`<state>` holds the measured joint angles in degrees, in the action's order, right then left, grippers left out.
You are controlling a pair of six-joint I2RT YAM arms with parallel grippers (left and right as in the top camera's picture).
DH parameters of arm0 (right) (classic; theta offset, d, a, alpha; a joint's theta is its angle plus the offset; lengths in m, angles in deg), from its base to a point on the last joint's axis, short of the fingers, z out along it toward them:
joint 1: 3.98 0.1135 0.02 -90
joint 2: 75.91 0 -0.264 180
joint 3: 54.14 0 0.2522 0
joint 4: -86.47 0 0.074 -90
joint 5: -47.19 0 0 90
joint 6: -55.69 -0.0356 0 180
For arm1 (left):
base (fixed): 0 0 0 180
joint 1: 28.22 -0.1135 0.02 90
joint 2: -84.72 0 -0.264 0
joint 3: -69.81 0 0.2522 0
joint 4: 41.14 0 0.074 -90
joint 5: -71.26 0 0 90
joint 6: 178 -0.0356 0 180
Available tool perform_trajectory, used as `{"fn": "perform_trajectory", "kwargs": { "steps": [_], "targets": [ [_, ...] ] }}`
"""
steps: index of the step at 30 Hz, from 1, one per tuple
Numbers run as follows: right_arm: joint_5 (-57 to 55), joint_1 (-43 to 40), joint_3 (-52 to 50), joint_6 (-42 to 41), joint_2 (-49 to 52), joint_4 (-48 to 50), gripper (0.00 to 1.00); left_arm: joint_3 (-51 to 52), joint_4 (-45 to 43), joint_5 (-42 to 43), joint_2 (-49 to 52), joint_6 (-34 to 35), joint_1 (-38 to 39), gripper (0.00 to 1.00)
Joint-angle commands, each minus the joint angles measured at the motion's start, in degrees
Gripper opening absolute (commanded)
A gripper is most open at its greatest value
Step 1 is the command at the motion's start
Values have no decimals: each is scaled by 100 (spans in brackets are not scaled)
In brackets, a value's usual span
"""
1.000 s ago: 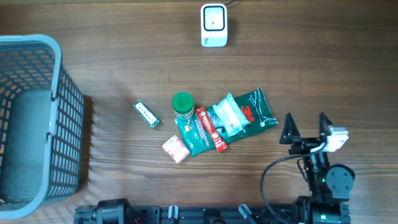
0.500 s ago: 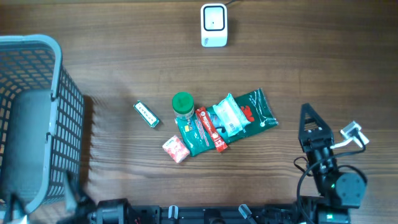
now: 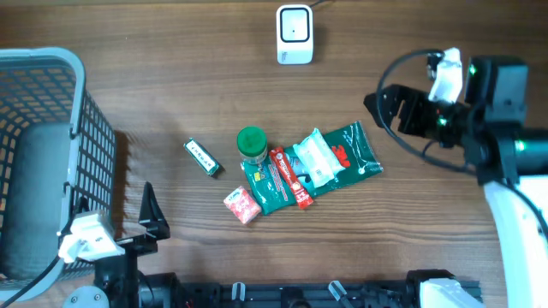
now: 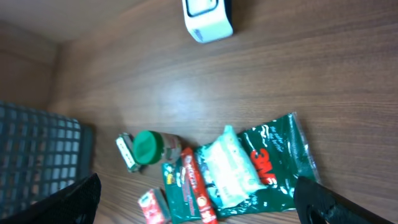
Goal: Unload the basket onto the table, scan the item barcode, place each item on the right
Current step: 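Reach right gripper to the pile and grasp Zappy wipes pack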
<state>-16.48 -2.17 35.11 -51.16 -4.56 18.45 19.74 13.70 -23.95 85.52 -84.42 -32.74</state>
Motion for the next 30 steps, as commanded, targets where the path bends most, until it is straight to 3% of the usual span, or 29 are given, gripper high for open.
{"fn": "perform_trajectory", "kwargs": {
  "steps": [1, 6, 7, 8, 9, 13, 22, 26, 30],
  "targets": [
    [-20, 72, 105, 984, 533, 33, 96, 297, -9, 94, -48, 35, -11, 100],
    [413, 802, 105, 2118, 1517, -232, 99, 758, 83, 365, -48, 35, -11, 100],
    [411, 920, 105, 2135, 1716, -214, 91, 813, 103, 468, -48, 35, -11, 100],
    [409, 1045, 105, 2133, 1945, -138, 77, 874, 160, 533, -48, 35, -11, 100],
    [424, 1099, 105, 2083, 2135, -31, 75, 911, 232, 540, -48, 35, -11, 100],
    [472, 1185, 101, 2192, 2929, 214, 90, 916, 348, 542, -46, 35, -11, 100],
    [199, 1185, 90, 2586, 4308, 343, 89, 916, 380, 540, -46, 33, -11, 100],
    [424, 1187, 90, 2586, 4588, 315, 69, 916, 400, 542, -46, 35, -11, 100],
    [673, 1191, 90, 2579, 4590, 284, 60, 916, 828, 542, -46, 33, -11, 100]
  ]
}}
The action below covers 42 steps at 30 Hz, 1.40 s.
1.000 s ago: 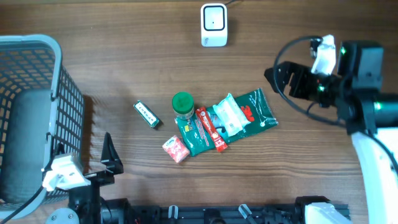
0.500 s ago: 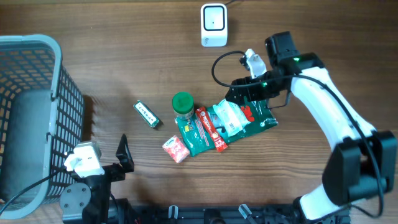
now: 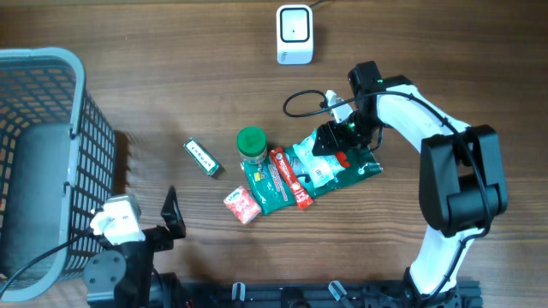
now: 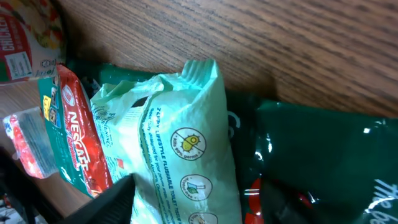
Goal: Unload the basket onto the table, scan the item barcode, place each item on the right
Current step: 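Reach right gripper to the pile and grasp Zappy wipes pack, then lift Zappy wipes pack and swing it over the barcode scanner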
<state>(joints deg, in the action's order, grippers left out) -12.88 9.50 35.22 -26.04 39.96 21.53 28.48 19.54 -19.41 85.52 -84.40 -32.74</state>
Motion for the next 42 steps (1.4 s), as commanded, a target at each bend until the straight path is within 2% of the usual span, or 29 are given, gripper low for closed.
{"fn": "perform_trajectory", "kwargs": {
  "steps": [1, 2, 4, 6, 8, 9, 11, 14, 15, 18, 21, 23, 26, 30, 32, 36, 38, 42],
  "targets": [
    [308, 48, 79, 70, 146, -9, 60, 42, 468, 87, -46, 31, -11, 100],
    [295, 98, 79, 72, 166, 20, 64, 42, 715, 87, -46, 33, -11, 100],
    [286, 216, 79, 74, 229, 79, 62, 42, 887, 85, -46, 31, -11, 100],
    [282, 339, 79, 74, 306, 85, 47, 42, 890, 87, -46, 31, -11, 100],
    [297, 422, 79, 42, 341, 79, 21, 42, 892, 85, -46, 31, -11, 100],
    [352, 428, 83, -157, 339, 74, 11, 42, 894, 85, -46, 33, -11, 100],
    [365, 376, 153, -675, 339, 9, 4, 42, 977, 85, -46, 31, -11, 100],
    [793, 142, 483, -903, 337, -551, 4, 42, 1062, 87, -46, 31, -11, 100],
    [1049, -26, 741, -1222, 337, -990, 4, 42, 1091, 87, -46, 31, -11, 100],
    [1064, -284, 1097, -2031, 337, -1475, 4, 42, 1106, 87, -46, 31, -11, 100],
    [1539, -586, 1292, -3574, 337, -1733, 4, 42, 1106, 87, -46, 31, -11, 100],
    [2203, -723, 1292, -4133, 337, -1904, 4, 42, 1106, 87, -46, 31, -11, 100],
    [3519, -868, 1292, -2492, 328, -1963, 4, 42, 1106, 87, -46, 31, -11, 100],
    [3517, -868, 1292, -1539, 120, -2450, 4, 42, 1106, 87, -46, 31, -11, 100],
    [3265, -868, 1292, -1268, -236, -2658, 4, 42, 1106, 87, -46, 31, -11, 100],
    [1967, -868, 1292, -1480, -1375, -2693, 4, 42, 1106, 87, -46, 33, -11, 100],
    [1335, -868, 1292, -1860, -2107, -2579, 4, 42, 1106, 87, -46, 31, -11, 100],
    [-579, -809, 1292, -3215, -3517, -1805, 6, 42, 1106, 87, -46, 31, -11, 100]
  ]
}}
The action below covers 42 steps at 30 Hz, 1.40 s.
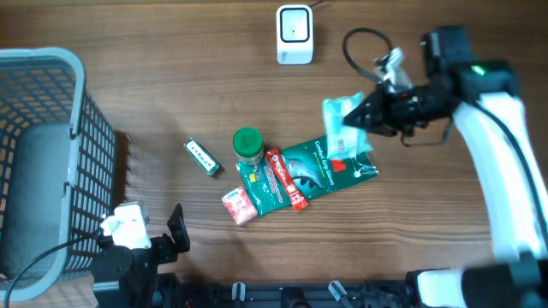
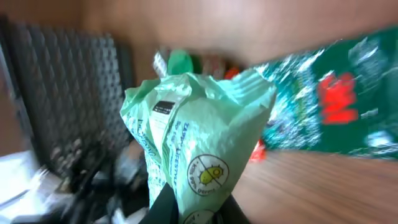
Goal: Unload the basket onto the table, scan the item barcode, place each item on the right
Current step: 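Lift Zappy wipes pack and swing it over the barcode scanner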
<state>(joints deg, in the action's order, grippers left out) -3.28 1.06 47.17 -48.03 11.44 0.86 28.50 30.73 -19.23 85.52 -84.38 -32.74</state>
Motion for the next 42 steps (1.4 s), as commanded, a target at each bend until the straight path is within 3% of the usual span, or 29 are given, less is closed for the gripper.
{"fn": "perform_trajectory", "kwargs": {
  "steps": [1, 2, 7, 11, 17, 22, 29, 36, 42],
  "targets": [
    [-1963, 35, 96, -1379, -874, 422, 13, 39, -13, 70, -46, 28, -11, 100],
    [-2162, 35, 96, -1591, -979, 568, 6, 39, -13, 70, -46, 28, -11, 100],
    [-1829, 35, 96, -1578, -1045, 533, 4, 39, -11, 70, -46, 28, -11, 100],
    [-1578, 35, 96, -960, -1049, 520, 4, 39, -13, 70, -46, 28, -11, 100],
    [219, 35, 96, 13, -1049, 505, 4, 39, -13, 70, -46, 28, -11, 100],
    [144, 35, 94, 1300, -1040, 688, 4, 39, -13, 70, -46, 28, -11, 100],
    [-1891, 116, 94, 1353, -601, 3740, 5, 39, -13, 70, -46, 28, -11, 100],
    [-6255, 1429, 94, 1980, 81, 5545, 4, 39, -13, 70, -46, 28, -11, 100],
    [-7169, 1998, 94, 2734, 1923, 7121, 4, 39, -13, 70, -46, 28, -11, 100]
  ]
}}
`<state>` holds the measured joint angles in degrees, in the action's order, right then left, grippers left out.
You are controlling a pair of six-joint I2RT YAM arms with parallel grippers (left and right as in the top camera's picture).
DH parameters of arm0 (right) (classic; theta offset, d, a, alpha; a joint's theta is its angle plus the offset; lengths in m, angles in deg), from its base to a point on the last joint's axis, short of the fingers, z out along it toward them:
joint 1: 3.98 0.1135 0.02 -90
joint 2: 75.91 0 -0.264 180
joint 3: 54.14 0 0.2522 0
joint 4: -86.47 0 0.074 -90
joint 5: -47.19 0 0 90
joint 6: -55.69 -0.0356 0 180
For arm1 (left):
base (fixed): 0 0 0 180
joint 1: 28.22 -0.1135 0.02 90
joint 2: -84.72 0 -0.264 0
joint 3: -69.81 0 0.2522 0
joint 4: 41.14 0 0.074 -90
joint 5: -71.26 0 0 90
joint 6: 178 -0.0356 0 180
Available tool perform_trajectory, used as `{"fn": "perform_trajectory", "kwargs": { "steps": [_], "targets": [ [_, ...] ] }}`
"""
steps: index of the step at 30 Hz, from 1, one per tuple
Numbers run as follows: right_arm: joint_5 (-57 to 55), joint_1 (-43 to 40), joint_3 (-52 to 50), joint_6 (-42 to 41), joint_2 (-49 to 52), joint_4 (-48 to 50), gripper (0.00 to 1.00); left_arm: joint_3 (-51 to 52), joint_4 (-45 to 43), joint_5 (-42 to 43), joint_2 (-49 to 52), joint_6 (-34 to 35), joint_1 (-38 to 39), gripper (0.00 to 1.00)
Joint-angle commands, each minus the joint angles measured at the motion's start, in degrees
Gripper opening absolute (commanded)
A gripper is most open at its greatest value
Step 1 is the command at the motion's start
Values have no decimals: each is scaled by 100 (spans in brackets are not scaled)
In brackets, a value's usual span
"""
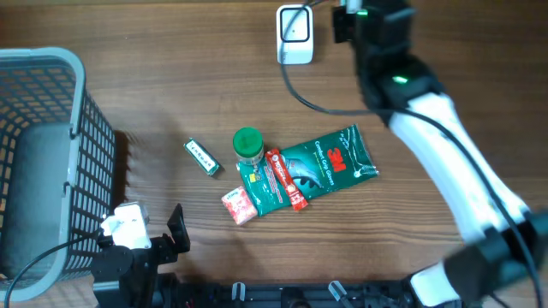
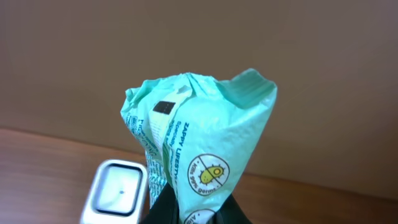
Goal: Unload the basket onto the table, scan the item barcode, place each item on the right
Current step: 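Lift Zappy wipes pack and swing it over the barcode scanner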
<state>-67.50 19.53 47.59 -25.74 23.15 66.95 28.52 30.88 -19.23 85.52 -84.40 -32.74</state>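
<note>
A mint-green wipes packet (image 2: 199,143) stands upright in my right gripper (image 2: 189,210), which is shut on its lower end. The white barcode scanner (image 2: 118,190) sits just to the lower left of the packet in the right wrist view. From overhead, the right gripper (image 1: 347,21) is at the table's far edge, right beside the scanner (image 1: 294,34); the packet is hidden there by the arm. My left gripper (image 1: 175,233) rests at the near left edge, holding nothing that I can see.
A pile lies mid-table: a dark green 3M pouch (image 1: 330,162), a green-capped bottle (image 1: 249,143), a red sachet (image 1: 287,178) and a small red pack (image 1: 239,205). A small bar (image 1: 202,156) lies left of them. A grey basket (image 1: 51,58) fills the left side.
My right gripper, still shut on the mint-green packet, has moved from above the pile's right side to the far edge beside the scanner. The left arm has not moved.
My right gripper was first off to the right, away from the pile. Then it was down at the mint-green packet lying on the 3M pouch. Then it held the packet lifted clear of the pile, and now holds it next to the scanner.
</note>
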Motion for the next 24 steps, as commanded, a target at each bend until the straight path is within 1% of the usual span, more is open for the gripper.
{"fn": "perform_trajectory", "kwargs": {
  "steps": [1, 2, 4, 6, 7, 9, 10, 15, 18, 21, 22, 24],
  "targets": [
    [-748, 203, 52, 505, 944, 739, 4, 37, -28, 70, -46, 31, -11, 100],
    [-748, 297, 52, 625, 1235, 1143, 5, 37, -28, 70, -46, 31, -11, 100],
    [-804, 411, 52, 1139, 1611, 1869, 4, 37, -28, 70, -46, 31, -11, 100],
    [-1360, 527, 52, 2011, 2111, 3209, 5, 37, -26, 70, -46, 31, -11, 100],
    [-1532, 551, 52, 2312, 2297, 3670, 4, 37, -28, 70, -46, 31, -11, 100],
    [-1624, 579, 55, 2804, 2693, 4411, 4, 37, -28, 72, -46, 31, -11, 100],
    [-1591, 592, 55, 2942, 2896, 4610, 4, 37, -28, 70, -46, 31, -11, 100],
    [-1384, 688, 55, 2785, 3425, 4684, 5, 37, -26, 70, -46, 31, -11, 100],
    [-1340, 708, 55, 2566, 3543, 4651, 5, 37, -26, 70, -46, 31, -11, 100],
    [-1443, 730, 55, 2610, 3539, 4736, 5, 37, -24, 70, -46, 31, -11, 100],
    [-1622, 734, 55, 2734, 3528, 4780, 4, 37, -24, 70, -46, 33, -11, 100],
    [-2127, 713, 55, 3329, 3482, 4857, 4, 37, -15, 70, -46, 31, -11, 100]
  ]
}}
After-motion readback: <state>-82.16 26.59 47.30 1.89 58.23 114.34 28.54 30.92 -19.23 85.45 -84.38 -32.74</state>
